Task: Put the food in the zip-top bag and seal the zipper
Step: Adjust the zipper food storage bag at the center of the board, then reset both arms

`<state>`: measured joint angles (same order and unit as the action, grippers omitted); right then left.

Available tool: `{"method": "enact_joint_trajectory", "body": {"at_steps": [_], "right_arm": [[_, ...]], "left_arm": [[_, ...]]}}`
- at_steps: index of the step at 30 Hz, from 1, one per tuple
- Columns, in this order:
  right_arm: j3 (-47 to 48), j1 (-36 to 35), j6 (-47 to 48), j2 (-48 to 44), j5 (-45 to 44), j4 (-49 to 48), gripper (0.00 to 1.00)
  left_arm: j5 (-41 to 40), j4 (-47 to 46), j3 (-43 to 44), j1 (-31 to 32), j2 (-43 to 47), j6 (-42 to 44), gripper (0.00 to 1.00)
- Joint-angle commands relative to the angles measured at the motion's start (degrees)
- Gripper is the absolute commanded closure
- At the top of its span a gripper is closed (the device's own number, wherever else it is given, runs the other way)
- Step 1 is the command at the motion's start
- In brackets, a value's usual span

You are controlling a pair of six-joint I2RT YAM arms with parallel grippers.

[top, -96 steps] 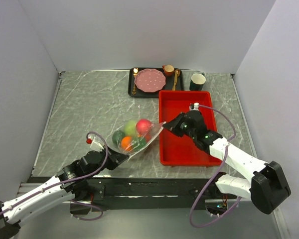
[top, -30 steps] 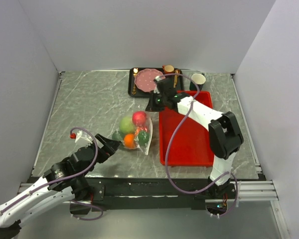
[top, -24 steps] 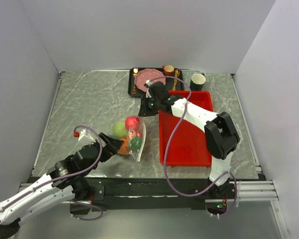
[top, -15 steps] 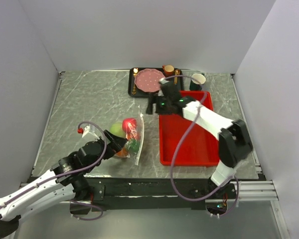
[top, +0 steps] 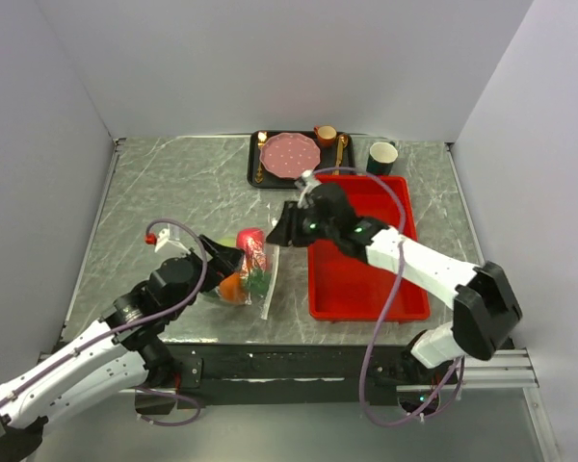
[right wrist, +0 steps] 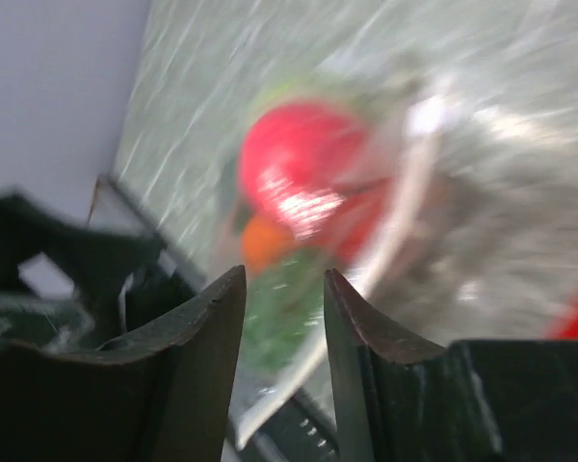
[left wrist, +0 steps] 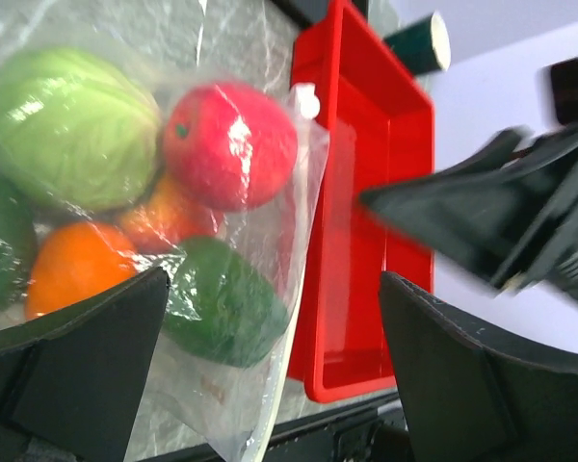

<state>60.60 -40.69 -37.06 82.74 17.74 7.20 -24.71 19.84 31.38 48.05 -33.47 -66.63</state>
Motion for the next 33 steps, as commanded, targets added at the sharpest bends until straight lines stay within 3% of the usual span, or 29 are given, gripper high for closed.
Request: {"method": "enact_joint_trajectory", "body": {"at_steps": [1,8,14,19,22,29,33], "right_arm": [[0.22,-3.60,-2.57,5.93,4.42,-4.23,0.57],[1.98,-2.21,-1.88,13.50,-9.73,5.98,0.59],[2.77,-0.89,4.53,8.94,-12.11,5.72,0.55],[4.27,0.78,7.44,1.47,-20.43,9.23,0.46],[2.34,4.37,6.30,-3.80,-26.06,12.03,0.43],[-6.98,15.09,8.49,-16.19,-32.93,13.54,0.31],[-10.32,19.58,10.51,-20.68,-37.60,13.98,0.13]], "left_arm": [[-2.45,2.57,3.17,-1.21,2.27,1.68,0.04],[0.97,0.47,1.15,-1.73,0.61,0.71,0.03],[5.02,-2.96,1.31,-2.79,-4.13,2.03,0.03],[6.60,-2.00,4.13,-5.60,-7.83,5.19,0.01],[7.91,-1.38,6.24,-9.10,-8.63,8.26,0.01],[18.45,-1.29,15.10,-24.37,-12.30,21.61,0.01],[26.44,0.55,19.24,-35.20,-19.51,27.15,0.01]]}}
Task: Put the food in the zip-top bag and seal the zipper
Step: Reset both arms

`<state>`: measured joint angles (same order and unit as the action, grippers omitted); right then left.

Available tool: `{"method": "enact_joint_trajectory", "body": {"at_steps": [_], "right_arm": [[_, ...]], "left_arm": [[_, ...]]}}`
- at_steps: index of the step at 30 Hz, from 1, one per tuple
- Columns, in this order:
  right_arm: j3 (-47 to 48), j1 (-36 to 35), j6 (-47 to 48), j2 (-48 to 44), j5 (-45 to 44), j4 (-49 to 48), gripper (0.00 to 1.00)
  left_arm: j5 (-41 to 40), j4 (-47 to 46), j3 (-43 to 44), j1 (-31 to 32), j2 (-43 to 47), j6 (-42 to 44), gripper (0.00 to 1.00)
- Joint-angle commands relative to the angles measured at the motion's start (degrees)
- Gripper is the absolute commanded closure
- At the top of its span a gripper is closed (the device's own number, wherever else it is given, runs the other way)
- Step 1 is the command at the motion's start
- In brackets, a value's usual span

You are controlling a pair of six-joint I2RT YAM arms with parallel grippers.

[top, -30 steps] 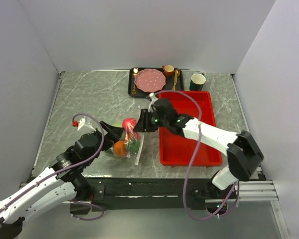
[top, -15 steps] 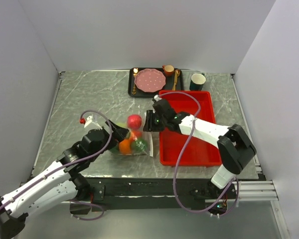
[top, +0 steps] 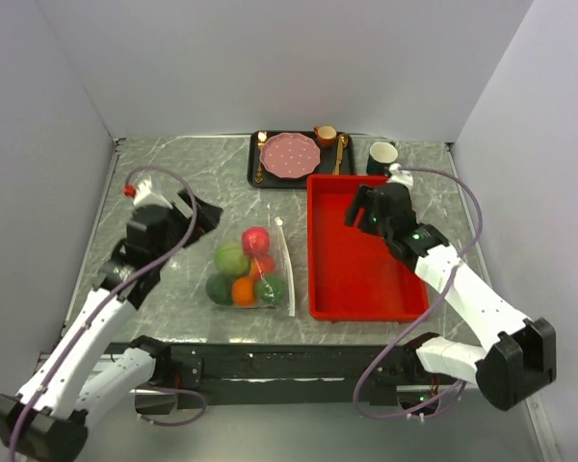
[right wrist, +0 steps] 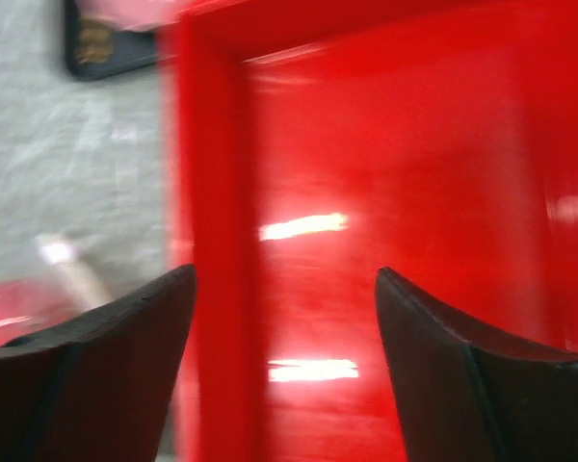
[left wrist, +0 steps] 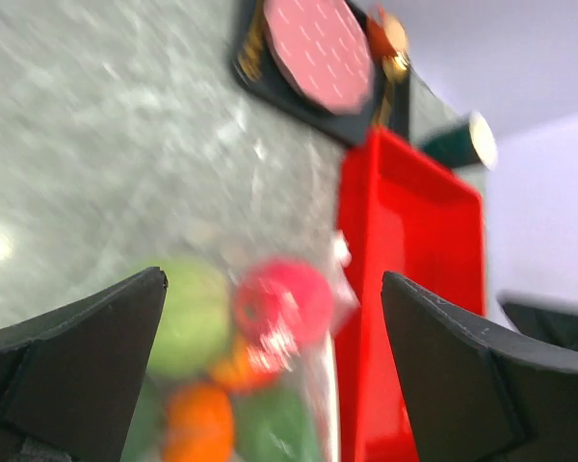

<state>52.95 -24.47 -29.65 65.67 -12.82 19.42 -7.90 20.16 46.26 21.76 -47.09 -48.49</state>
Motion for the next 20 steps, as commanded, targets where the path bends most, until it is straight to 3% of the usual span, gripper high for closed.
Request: {"method": "enact_joint_trajectory", "body": {"at_steps": [1,2,4,7,13,16,20], "right_arm": [[-3.28,4.68,3.45,-4.14,-6.70,1.59,0.11],[-3.46,6.09,3.81,-4.67,-5.91,1.41,0.09],[-3.82,11.18,4.25,-4.32,-1.96,0.89,0.07],[-3.29,16.90,5.04,-1.43,1.73,0.97,0.07],[-6.09,18.49,3.73,0.52,0.16,-3.84,0.05],[-8.65,18.49,2.14,-1.42,-0.88,-7.71,0.03],[-11.02,18.41,2.49,-4.75,-7.89,-10.63,0.00]], "left_arm": [[11.83,-0.03,4.80,-11.45,-7.21,9.64,0.01],[13.94,-1.17,5.50,-15.74,-9.84,10.34,0.01],[16.68,-1.88,6.29,-18.32,-12.22,11.75,0.01],[13.19,-1.88,7.97,-19.47,-15.22,13.15,0.01],[4.85,-6.62,5.77,-19.65,-12.59,11.76,0.01],[4.83,-8.91,6.99,-19.65,-12.15,11.66,0.00],[-0.16,-13.30,4.28,-19.56,-10.66,13.24,0.00]]}}
